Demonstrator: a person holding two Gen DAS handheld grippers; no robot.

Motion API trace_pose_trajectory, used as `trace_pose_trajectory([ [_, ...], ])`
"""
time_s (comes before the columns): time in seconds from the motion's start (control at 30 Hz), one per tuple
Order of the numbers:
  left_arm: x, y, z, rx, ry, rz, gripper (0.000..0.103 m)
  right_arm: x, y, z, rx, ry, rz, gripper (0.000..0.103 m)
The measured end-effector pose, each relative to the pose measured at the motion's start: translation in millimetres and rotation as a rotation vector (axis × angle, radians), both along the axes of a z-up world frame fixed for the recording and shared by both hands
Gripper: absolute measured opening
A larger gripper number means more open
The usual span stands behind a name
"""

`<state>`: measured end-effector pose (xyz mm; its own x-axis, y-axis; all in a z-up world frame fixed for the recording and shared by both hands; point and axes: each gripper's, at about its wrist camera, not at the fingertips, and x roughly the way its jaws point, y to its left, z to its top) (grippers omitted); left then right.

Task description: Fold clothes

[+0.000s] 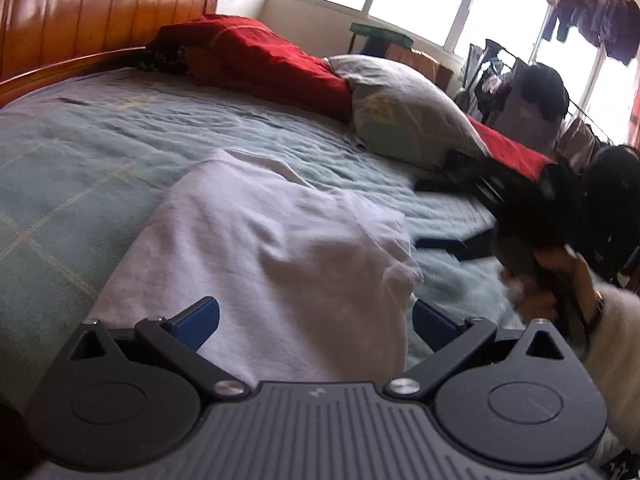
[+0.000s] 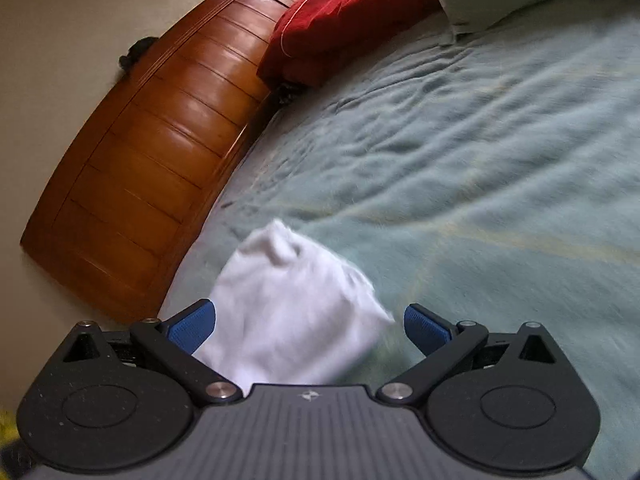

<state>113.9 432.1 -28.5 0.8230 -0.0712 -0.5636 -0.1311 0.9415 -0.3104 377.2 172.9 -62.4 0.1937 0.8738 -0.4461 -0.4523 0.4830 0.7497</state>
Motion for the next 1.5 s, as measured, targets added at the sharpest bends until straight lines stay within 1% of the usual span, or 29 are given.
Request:
trace_pose_trajectory([
  [0.13,-2,5,-1,-0.026,-0.009,0.000,0.102,-44,-7,-3,0.023,-0.052,0.201,0.103],
  [0.17,-1,6,-1,-0.032,-0.005,0.011,0.102,-54,-3,-3,0.017,-0.084,0.240,0.103],
  [0.23,-1,8,0,-0.053,-0.004,0.026,0.102,-69,16,-4,-0.022,-0.182,0.286,0.103],
  [0.27,-2,8,2,-0.063,-0.010,0.026,0.102,-71,27,-6,-0.033,-0.203,0.297,0.103],
  [0.33,-5,10,6,-0.075,-0.022,0.026,0.102,-70,48,-12,-0.042,-0.212,0.312,0.103],
  [0.37,-7,10,7,-0.076,-0.027,0.028,0.102,-71,55,-14,-0.034,-0.198,0.318,0.103],
  [0.4,-10,12,10,-0.074,-0.036,0.031,0.103,-73,58,-14,-0.010,-0.162,0.321,0.103],
  [0.43,-14,15,12,-0.078,-0.053,0.035,0.103,-74,60,-13,0.018,-0.124,0.323,0.100],
  [0.47,-18,18,15,-0.089,-0.067,0.039,0.103,-76,61,-12,0.044,-0.100,0.333,0.101],
  [0.53,-25,26,20,-0.123,-0.087,0.050,0.102,-81,60,-11,0.074,-0.094,0.363,0.103],
  [0.6,-28,28,25,-0.108,-0.091,0.065,0.102,-84,61,-15,0.046,-0.118,0.365,0.103],
  [0.67,-27,28,30,-0.081,-0.089,0.069,0.102,-88,62,-16,0.028,-0.109,0.363,0.101],
  [0.7,-26,27,32,-0.068,-0.091,0.066,0.102,-90,61,-15,0.041,-0.096,0.372,0.101],
  [0.8,-21,23,38,-0.049,-0.098,0.043,0.102,-97,56,-6,0.150,-0.027,0.432,0.100],
  [0.83,-18,22,39,-0.047,-0.099,0.036,0.102,-97,56,-6,0.146,-0.013,0.446,0.098],
  [0.9,-14,19,41,-0.041,-0.100,0.022,0.102,-97,54,-10,0.055,-0.008,0.456,0.094],
  [0.93,-11,17,41,-0.035,-0.098,0.015,0.102,-99,51,-10,-0.011,-0.039,0.452,0.089],
  [0.97,-9,15,40,-0.029,-0.095,0.008,0.102,-100,46,-7,-0.048,-0.069,0.455,0.085],
  [1.03,-5,12,36,-0.012,-0.086,-0.003,0.102,-98,29,2,-0.075,-0.118,0.443,0.085],
  [1.07,-3,11,33,-0.003,-0.077,-0.003,0.102,-93,21,6,-0.075,-0.122,0.413,0.085],
  [1.13,1,8,28,0.008,-0.064,-0.004,0.102,-75,9,10,-0.066,-0.087,0.340,0.085],
  [1.17,2,8,26,0.003,-0.063,-0.009,0.102,-62,5,7,-0.061,-0.045,0.301,0.086],
  [1.23,5,6,24,-0.008,-0.061,-0.019,0.102,-32,5,-11,-0.035,0.096,0.218,0.091],
  [1.3,6,6,22,-0.010,-0.062,-0.031,0.102,-13,3,-29,0.035,0.207,0.145,0.092],
  [1.33,6,5,22,-0.010,-0.064,-0.037,0.102,-6,5,-30,0.061,0.222,0.123,0.092],
  [1.4,7,5,22,-0.005,-0.060,-0.044,0.102,3,11,-30,0.060,0.216,0.069,0.089],
  [1.43,9,4,21,-0.005,-0.057,-0.046,0.102,6,14,-28,0.042,0.195,0.039,0.080],
  [1.47,10,4,20,-0.007,-0.054,-0.048,0.102,9,17,-27,0.013,0.172,0.015,0.063],
  [1.5,11,3,20,-0.010,-0.050,-0.049,0.102,13,19,-27,-0.009,0.158,0.000,0.052],
])
